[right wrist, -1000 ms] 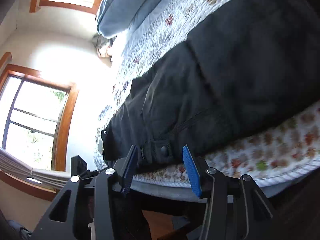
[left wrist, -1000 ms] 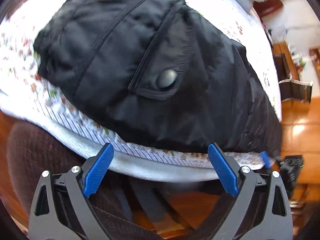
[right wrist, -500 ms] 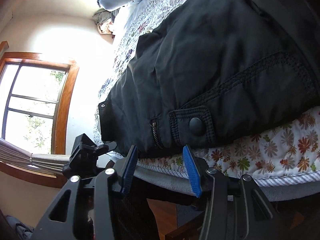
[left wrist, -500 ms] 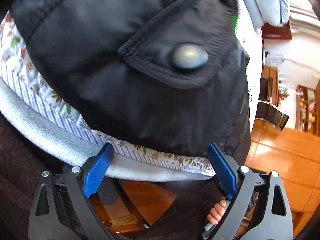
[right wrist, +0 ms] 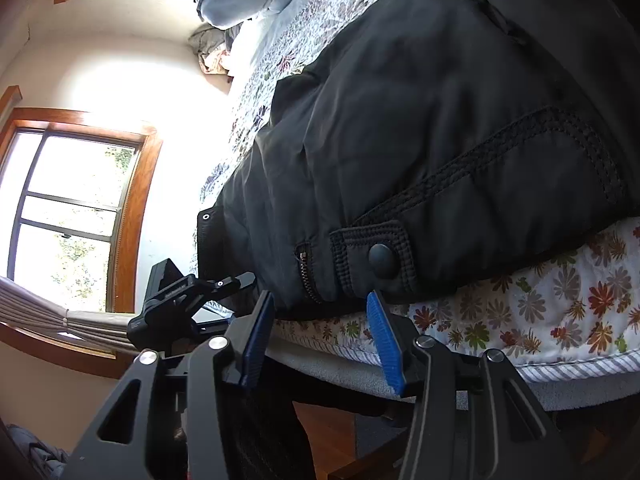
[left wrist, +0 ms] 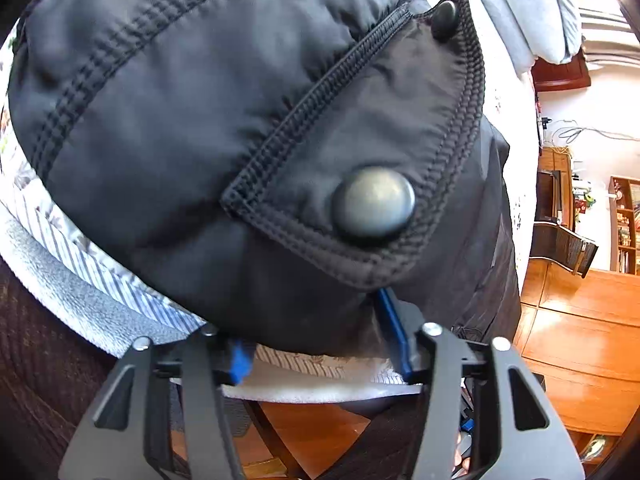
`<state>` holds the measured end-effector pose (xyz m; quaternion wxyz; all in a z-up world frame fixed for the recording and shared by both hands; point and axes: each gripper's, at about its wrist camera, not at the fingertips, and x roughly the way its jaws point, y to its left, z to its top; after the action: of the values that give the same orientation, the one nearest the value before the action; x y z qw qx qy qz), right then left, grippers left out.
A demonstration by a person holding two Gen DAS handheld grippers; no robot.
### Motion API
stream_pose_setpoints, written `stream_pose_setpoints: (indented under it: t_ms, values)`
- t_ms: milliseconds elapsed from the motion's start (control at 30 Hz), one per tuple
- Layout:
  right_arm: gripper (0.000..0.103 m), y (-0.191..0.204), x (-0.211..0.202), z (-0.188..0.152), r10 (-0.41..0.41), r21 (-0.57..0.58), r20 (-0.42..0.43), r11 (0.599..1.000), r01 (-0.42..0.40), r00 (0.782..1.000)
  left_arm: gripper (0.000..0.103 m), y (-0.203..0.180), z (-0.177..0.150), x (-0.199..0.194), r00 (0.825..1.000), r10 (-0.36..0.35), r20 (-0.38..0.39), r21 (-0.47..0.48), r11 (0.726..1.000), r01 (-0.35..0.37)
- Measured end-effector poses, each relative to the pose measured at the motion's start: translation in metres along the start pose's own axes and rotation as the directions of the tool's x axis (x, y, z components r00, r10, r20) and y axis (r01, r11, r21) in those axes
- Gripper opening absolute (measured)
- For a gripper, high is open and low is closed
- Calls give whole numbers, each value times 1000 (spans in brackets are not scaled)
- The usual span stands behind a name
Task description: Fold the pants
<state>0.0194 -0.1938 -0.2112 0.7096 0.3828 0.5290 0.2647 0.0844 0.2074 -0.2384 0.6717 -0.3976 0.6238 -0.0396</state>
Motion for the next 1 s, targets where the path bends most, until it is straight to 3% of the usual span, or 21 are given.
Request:
stream_pose_setpoints:
  t_ms: [133,300,400,533,633,767,867,1000]
  values:
    - [50,-2,-1,0,5,6,1,1000,-5,1000,36,-1,-3,-11,999,18,34,3,1000,-18]
    - [49,-4,-1,1,11,11,8,1000,-11,1000,22,-19,4,-32,993,36,112,125,991,-50]
    - [52,-6,-1,1,-11,15,13,1000,10,1000,20,-31,17,-37,986,28,164,156,986,-53]
    - [52,-13,-6,5,-7,36,41,999,5,999,20,-48,39,-45,964,33,263,193,977,-86]
    - [53,-22,-19,8,11,75,79,997,-17,997,20,-50,42,-47,965,45,259,193,976,-97]
    - [59,-42,-57,14,-28,140,170,990,4,985,20,-49,41,-39,966,42,253,205,974,-96]
    - [63,-65,-113,16,-53,227,291,974,-15,955,20,-51,39,-31,967,37,253,209,974,-91]
    - [68,-107,-208,5,-141,350,475,936,-39,869,21,-64,43,-22,965,64,256,234,964,-126]
